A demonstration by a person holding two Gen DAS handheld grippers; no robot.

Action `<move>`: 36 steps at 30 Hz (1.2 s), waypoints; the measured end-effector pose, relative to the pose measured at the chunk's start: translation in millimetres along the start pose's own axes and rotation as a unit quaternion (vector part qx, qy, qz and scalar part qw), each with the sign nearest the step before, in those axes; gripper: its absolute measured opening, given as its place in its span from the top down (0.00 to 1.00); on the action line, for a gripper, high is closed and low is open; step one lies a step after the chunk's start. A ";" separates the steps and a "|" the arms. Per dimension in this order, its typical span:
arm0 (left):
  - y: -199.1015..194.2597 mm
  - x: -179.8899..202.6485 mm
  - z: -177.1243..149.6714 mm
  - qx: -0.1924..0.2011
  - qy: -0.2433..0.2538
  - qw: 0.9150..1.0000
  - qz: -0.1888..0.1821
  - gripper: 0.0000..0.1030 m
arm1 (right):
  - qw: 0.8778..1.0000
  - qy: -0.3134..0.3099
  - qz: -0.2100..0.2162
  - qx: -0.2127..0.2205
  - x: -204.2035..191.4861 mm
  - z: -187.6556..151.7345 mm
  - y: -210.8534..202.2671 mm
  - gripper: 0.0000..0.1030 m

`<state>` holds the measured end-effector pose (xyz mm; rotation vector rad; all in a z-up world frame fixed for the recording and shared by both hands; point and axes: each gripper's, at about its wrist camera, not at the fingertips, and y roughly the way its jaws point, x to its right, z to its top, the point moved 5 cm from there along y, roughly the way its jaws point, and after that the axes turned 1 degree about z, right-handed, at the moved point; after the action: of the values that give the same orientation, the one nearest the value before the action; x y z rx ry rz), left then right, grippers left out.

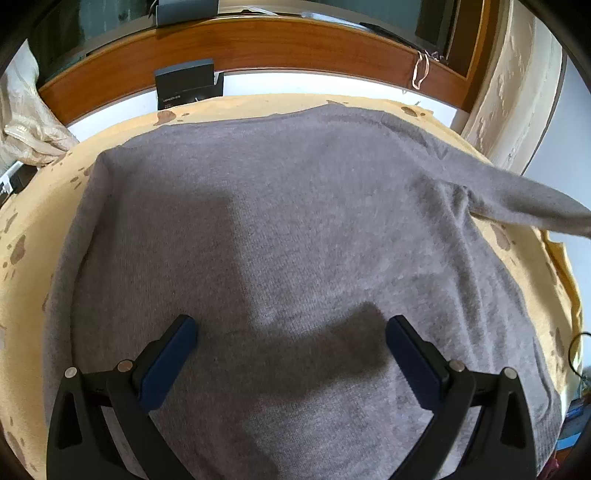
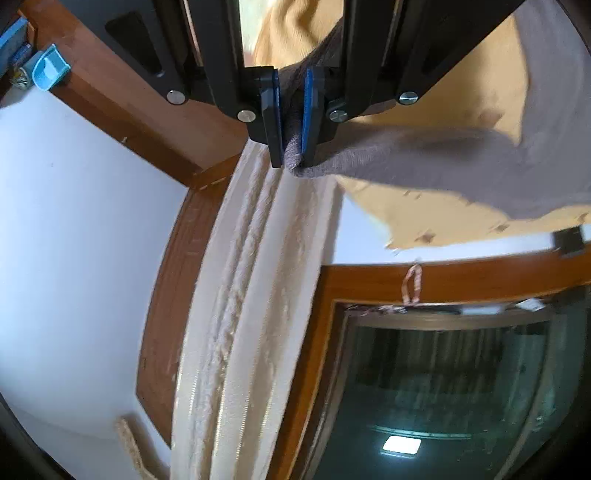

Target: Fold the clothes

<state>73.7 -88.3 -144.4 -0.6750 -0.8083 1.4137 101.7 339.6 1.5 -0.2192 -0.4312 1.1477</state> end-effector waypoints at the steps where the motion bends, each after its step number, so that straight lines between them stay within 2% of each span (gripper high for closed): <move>1: -0.3 -0.5 0.2 0.001 -0.002 1.000 -0.003 0.00 | 1.000 0.001 -0.007 0.004 -1.5 7.9 7.0 0.91; 5: -3.4 -1.7 0.5 0.004 -0.010 1.000 -0.020 0.00 | 1.000 0.003 -0.021 0.021 -17.7 38.9 31.5 0.91; 15: -14.1 -9.7 5.7 0.008 -0.029 0.999 -0.045 0.00 | 0.992 -0.074 0.056 0.083 -158.0 87.5 22.5 0.91; 17: -21.5 -14.8 11.4 0.018 -0.035 0.998 -0.048 0.00 | 0.989 -0.089 0.071 0.095 -186.1 97.1 20.4 0.91; 21: -41.8 -30.8 23.0 0.055 -0.046 0.997 -0.029 0.00 | 0.980 -0.120 0.103 0.119 -243.2 115.2 15.6 0.91; 25: -60.2 -56.9 32.6 0.087 -0.071 0.994 0.011 0.00 | 0.964 -0.168 0.162 0.127 -319.4 107.9 -1.9 0.91; 28: -63.0 -83.6 37.1 0.085 -0.117 0.989 0.012 0.00 | 0.949 -0.205 0.196 0.139 -368.7 94.2 -19.5 0.91; 30: -60.5 -101.0 37.7 0.081 -0.143 0.986 0.025 0.00 | 0.938 -0.222 0.228 0.136 -396.0 83.4 -31.0 0.91; 33: -59.1 -124.4 36.9 0.080 -0.180 0.979 0.043 0.00 | 0.919 -0.244 0.288 0.110 -430.5 61.9 -42.1 0.91; 36: -58.0 -136.2 32.1 0.079 -0.197 0.976 0.049 0.00 | 0.901 -0.249 0.351 0.055 -449.2 43.9 -40.1 0.90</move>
<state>83.3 -229.4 -90.3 -0.3165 -0.9664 1.7127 -37.2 -89.6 -41.5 0.0365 -0.7706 1.9500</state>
